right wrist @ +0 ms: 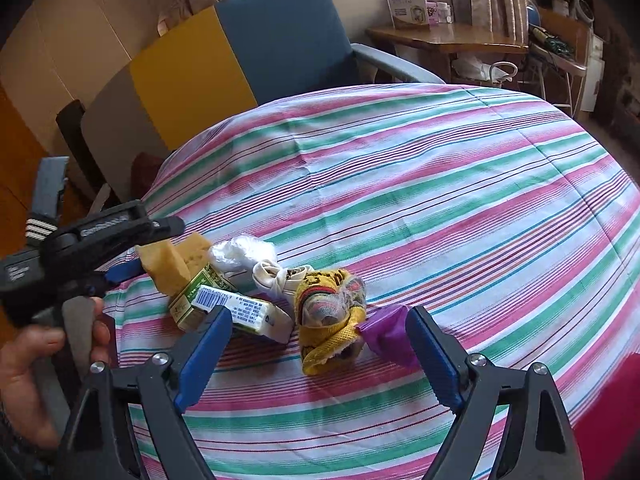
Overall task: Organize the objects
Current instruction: 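Move the left tool to the yellow sponge and grasp it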
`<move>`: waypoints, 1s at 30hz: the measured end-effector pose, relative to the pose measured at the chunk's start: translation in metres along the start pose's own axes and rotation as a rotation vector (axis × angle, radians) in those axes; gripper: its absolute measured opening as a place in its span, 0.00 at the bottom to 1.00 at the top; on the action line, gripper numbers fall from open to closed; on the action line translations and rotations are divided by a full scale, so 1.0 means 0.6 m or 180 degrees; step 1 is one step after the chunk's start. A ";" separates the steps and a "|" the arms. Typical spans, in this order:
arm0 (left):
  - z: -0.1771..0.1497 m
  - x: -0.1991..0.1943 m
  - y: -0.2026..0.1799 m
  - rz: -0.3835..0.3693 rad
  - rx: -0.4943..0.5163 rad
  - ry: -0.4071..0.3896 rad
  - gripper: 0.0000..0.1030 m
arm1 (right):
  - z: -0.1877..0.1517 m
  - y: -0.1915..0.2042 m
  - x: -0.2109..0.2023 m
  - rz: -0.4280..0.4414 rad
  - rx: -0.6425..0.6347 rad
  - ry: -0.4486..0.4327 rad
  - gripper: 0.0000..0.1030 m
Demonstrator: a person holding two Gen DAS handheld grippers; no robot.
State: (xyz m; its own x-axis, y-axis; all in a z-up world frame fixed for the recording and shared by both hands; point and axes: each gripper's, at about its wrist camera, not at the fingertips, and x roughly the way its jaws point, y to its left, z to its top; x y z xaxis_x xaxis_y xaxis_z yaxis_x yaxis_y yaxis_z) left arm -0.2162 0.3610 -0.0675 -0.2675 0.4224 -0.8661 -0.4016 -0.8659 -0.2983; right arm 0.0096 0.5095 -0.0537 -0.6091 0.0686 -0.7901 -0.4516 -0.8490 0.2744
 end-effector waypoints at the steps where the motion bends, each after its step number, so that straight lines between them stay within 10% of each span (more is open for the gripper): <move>1: -0.007 -0.010 0.005 -0.0057 0.0048 -0.0035 0.45 | 0.000 0.000 0.001 -0.0007 -0.0002 0.0002 0.86; 13: -0.172 -0.170 0.062 -0.0212 0.0555 -0.0343 0.41 | 0.003 -0.001 0.000 -0.0067 -0.0014 -0.0060 0.86; 20: -0.272 -0.242 0.072 -0.0308 0.0875 -0.0515 0.41 | 0.020 -0.094 -0.025 0.0009 0.0818 -0.0290 0.82; 30: -0.332 -0.289 0.122 -0.0360 0.0748 -0.0555 0.41 | 0.018 -0.099 0.005 -0.0174 0.0826 -0.0028 0.61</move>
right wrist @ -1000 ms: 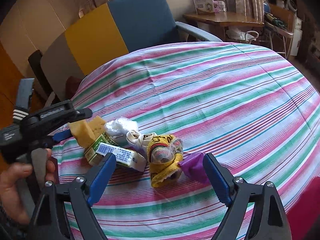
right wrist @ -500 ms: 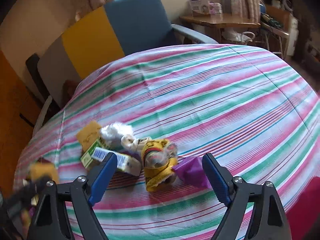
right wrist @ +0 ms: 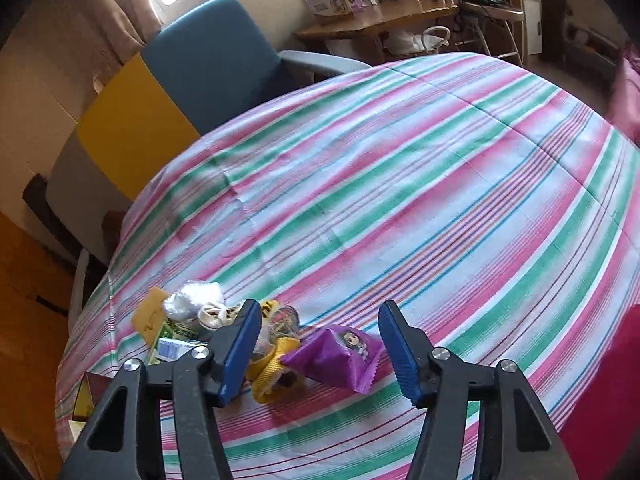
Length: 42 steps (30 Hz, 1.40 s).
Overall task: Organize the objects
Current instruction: 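Move the left tool to the yellow sponge and grasp it, then carry the yellow sponge into the tray with the left tool while the right tool grasps the purple packet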
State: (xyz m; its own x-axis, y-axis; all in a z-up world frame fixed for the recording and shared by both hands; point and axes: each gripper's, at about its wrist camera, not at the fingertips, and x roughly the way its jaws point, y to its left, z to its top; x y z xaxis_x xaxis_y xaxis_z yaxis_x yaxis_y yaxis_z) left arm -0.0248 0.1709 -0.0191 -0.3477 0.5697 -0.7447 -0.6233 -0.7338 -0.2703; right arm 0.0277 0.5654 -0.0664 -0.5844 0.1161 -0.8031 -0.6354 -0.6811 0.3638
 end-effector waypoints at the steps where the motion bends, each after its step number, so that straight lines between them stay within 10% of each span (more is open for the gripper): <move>1: -0.004 -0.002 0.006 0.0005 -0.0027 0.0005 0.41 | 0.000 -0.004 0.005 -0.0049 0.0010 0.0050 0.61; 6: -0.019 -0.014 0.029 0.0029 -0.0164 0.0010 0.41 | -0.008 -0.005 0.029 -0.0284 -0.0083 0.0262 0.61; 16: -0.031 -0.026 0.040 -0.0023 -0.0230 0.0002 0.42 | -0.005 -0.045 0.054 0.0089 0.0429 0.0522 0.66; 20: -0.036 -0.031 0.045 -0.0023 -0.0257 0.0007 0.42 | -0.024 -0.026 0.075 -0.0168 0.0143 0.0793 0.48; 35: -0.056 -0.075 0.110 0.0086 -0.0530 -0.0129 0.42 | -0.044 0.014 0.094 -0.0658 -0.0488 0.0809 0.45; 42: -0.047 -0.175 0.235 0.0553 -0.1017 -0.0545 0.42 | -0.048 0.025 0.097 -0.0786 -0.0649 0.0784 0.42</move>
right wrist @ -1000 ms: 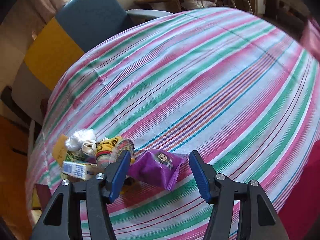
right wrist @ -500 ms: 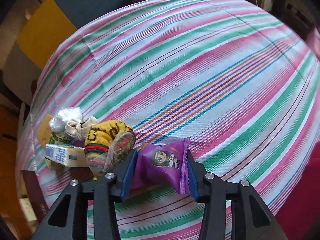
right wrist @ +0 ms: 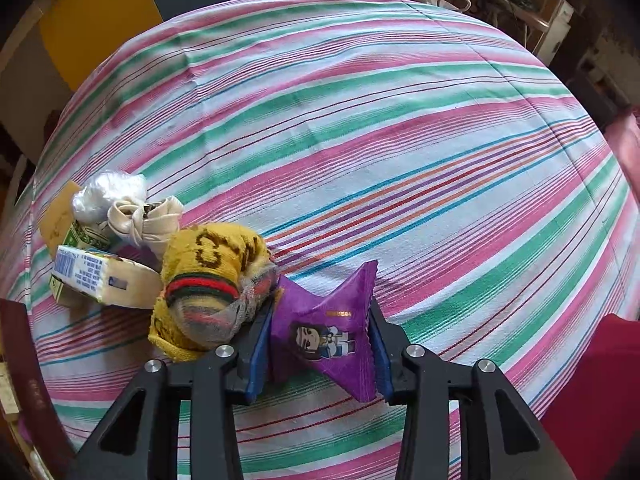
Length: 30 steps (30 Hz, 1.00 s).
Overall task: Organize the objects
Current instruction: 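Carry the yellow sponge into the tray with the left tool while the right tool grasps the purple packet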
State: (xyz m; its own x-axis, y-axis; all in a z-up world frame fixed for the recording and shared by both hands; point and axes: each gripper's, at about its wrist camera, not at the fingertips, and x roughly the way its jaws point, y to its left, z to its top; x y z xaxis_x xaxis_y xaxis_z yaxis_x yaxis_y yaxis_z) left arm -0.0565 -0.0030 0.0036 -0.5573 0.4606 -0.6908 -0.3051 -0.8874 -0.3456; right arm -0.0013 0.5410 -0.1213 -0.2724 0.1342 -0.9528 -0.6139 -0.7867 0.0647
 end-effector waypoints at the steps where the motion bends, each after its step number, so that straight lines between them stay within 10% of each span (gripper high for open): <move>1: 0.006 -0.007 0.018 0.0055 -0.0075 -0.0043 0.42 | 0.000 0.002 0.000 -0.0019 -0.0024 -0.0005 0.41; 20: 0.088 0.176 0.027 0.0428 0.0266 0.0314 0.42 | 0.002 0.015 0.002 -0.0193 -0.0243 -0.0074 0.41; 30: 0.124 0.270 0.064 0.0848 0.0302 0.0543 0.60 | 0.009 0.014 0.004 -0.0223 -0.0300 -0.0082 0.42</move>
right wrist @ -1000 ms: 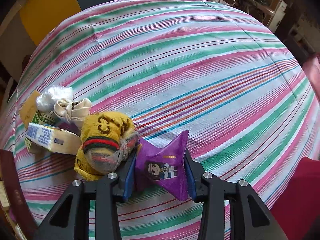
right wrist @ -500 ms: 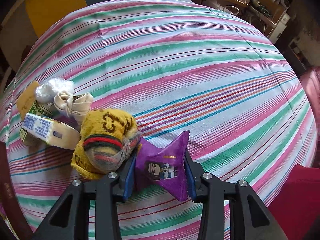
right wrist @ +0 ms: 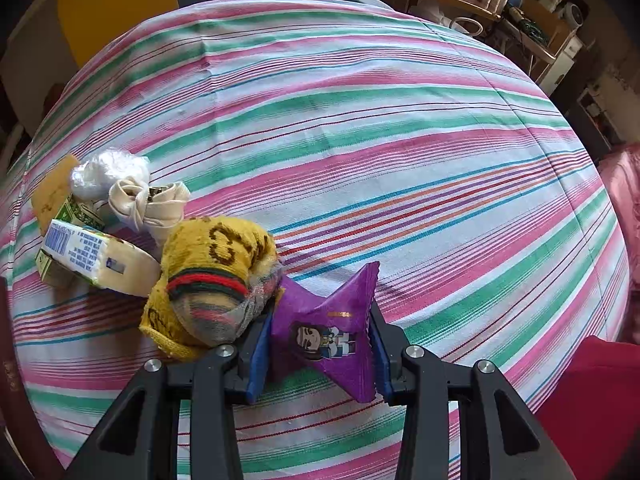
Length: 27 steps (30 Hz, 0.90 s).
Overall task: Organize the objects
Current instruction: 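Carry the yellow sponge into the tray with the left tool while the right tool grasps the purple packet, then carry the purple packet over the tray and release it with the right tool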
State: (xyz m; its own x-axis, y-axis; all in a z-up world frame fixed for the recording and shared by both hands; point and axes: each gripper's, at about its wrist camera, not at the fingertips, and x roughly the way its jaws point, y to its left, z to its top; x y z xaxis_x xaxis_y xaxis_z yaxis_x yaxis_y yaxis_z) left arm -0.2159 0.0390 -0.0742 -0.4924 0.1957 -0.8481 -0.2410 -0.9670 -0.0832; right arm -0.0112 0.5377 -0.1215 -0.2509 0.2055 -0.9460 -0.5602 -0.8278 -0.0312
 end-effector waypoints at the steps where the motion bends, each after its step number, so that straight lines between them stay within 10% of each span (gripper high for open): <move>1: 0.000 0.000 0.001 0.0000 0.0001 0.0007 0.63 | 0.001 0.000 0.000 -0.0003 -0.0006 -0.0001 0.42; 27: -0.216 -0.216 -0.072 0.0068 0.0187 -0.0601 0.66 | -0.017 -0.007 -0.007 -0.0085 -0.0070 -0.0066 0.41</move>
State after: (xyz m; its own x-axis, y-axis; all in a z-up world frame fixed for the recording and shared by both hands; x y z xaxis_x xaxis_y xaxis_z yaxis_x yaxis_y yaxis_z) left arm -0.0333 0.0341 -0.0285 -0.6446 0.2077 -0.7357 -0.2745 -0.9611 -0.0309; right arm 0.0001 0.5352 -0.1210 -0.2524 0.2383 -0.9378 -0.5495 -0.8331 -0.0638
